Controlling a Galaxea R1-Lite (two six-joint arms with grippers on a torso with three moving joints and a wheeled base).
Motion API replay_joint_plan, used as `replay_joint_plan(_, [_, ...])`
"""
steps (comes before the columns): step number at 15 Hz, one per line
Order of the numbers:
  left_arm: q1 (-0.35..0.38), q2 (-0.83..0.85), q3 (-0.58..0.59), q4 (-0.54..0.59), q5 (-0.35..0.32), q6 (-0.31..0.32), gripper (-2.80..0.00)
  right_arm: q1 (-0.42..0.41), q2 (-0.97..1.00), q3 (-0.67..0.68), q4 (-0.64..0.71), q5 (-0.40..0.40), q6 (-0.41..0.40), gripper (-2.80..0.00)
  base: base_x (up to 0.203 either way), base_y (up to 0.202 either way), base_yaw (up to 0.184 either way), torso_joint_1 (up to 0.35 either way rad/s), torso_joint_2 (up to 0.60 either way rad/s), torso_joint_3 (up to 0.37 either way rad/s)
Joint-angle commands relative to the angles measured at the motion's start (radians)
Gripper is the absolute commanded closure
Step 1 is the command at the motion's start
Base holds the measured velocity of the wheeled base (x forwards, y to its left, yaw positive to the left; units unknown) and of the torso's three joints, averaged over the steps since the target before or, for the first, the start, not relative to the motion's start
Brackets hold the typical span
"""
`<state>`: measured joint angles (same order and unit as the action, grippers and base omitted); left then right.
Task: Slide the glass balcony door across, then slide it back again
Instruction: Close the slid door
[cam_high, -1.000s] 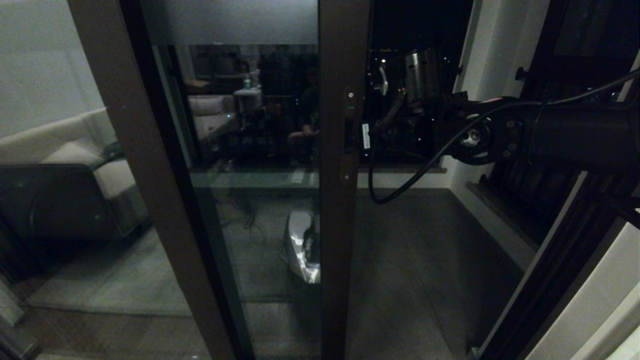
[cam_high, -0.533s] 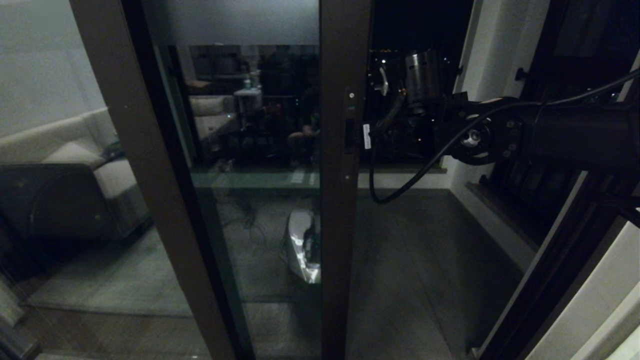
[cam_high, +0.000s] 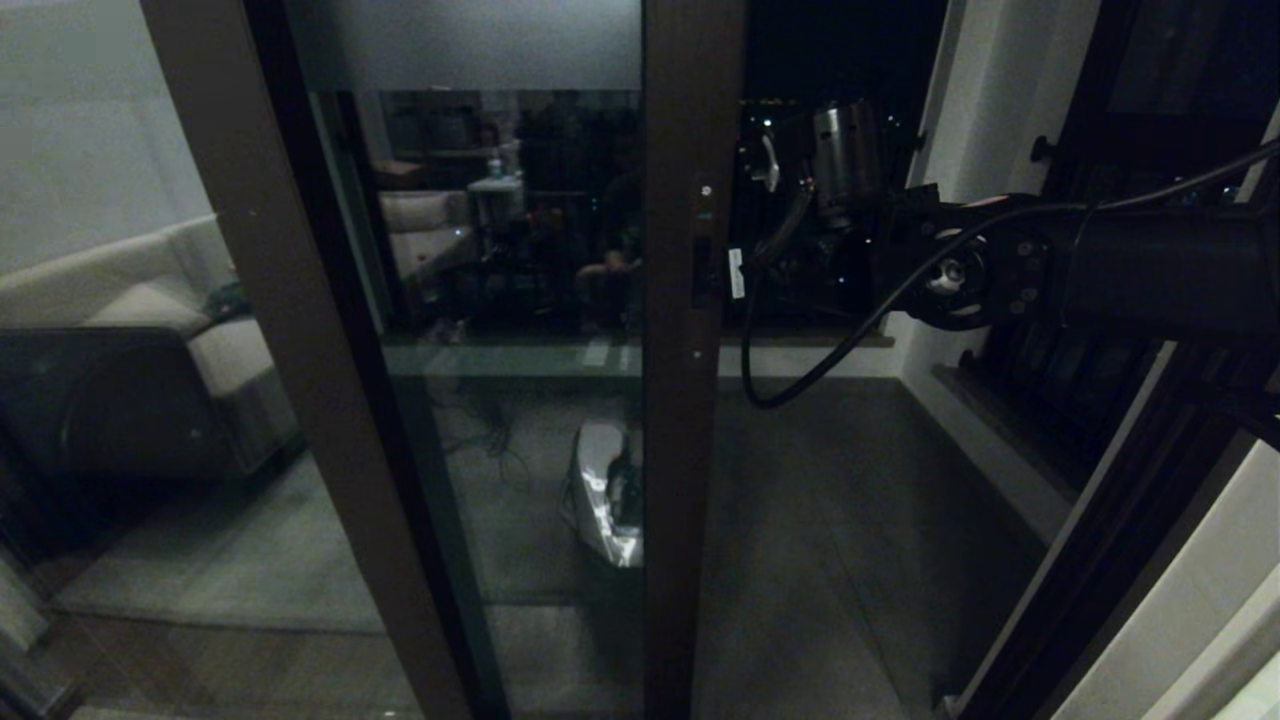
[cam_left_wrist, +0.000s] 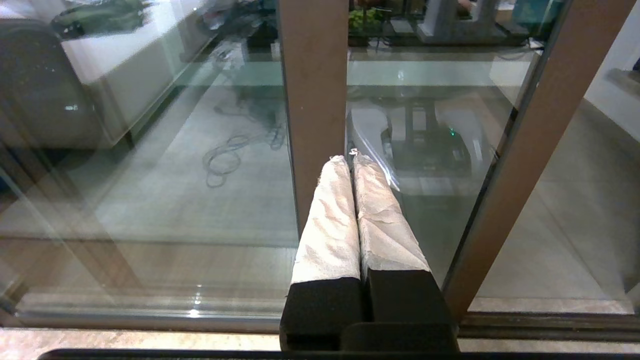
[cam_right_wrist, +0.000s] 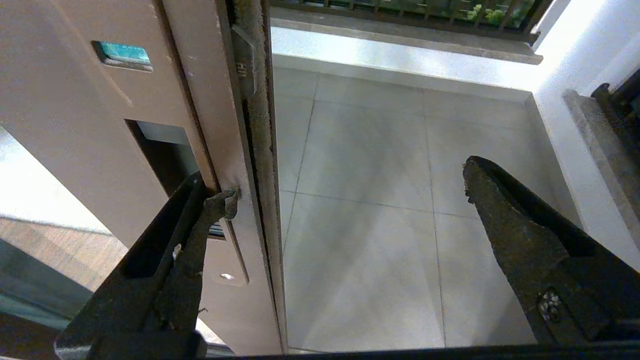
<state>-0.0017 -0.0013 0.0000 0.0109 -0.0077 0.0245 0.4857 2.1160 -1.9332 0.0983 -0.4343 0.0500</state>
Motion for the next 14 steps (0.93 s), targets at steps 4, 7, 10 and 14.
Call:
replay_joint_plan(4, [0.0, 0.0, 0.0, 0.0, 0.0, 0.0, 0.0, -0.007, -0.028, 0.039, 0.003, -0.003, -0.001, -2.8, 0.0, 0.0, 0.0, 0.0, 0.0, 0.0])
replay_joint_plan(7, [0.001, 0.0, 0.0, 0.0, 0.0, 0.0, 0.0, -0.013, -0.036, 0.054, 0.003, -0.003, -0.001, -2.8, 0.0, 0.0, 0.0, 0.0, 0.0, 0.0])
replay_joint_plan(10, [0.002, 0.0, 0.0, 0.0, 0.0, 0.0, 0.0, -0.019, -0.042, 0.062, 0.002, -0.003, -0.001, -2.8, 0.0, 0.0, 0.0, 0.0, 0.0, 0.0])
replay_joint_plan(14, [0.0, 0.0, 0.0, 0.0, 0.0, 0.0, 0.0, -0.021, -0.075, 0.129, -0.016, -0.004, 0.001, -2.8, 0.0, 0.0, 0.0, 0.0, 0.0, 0.0])
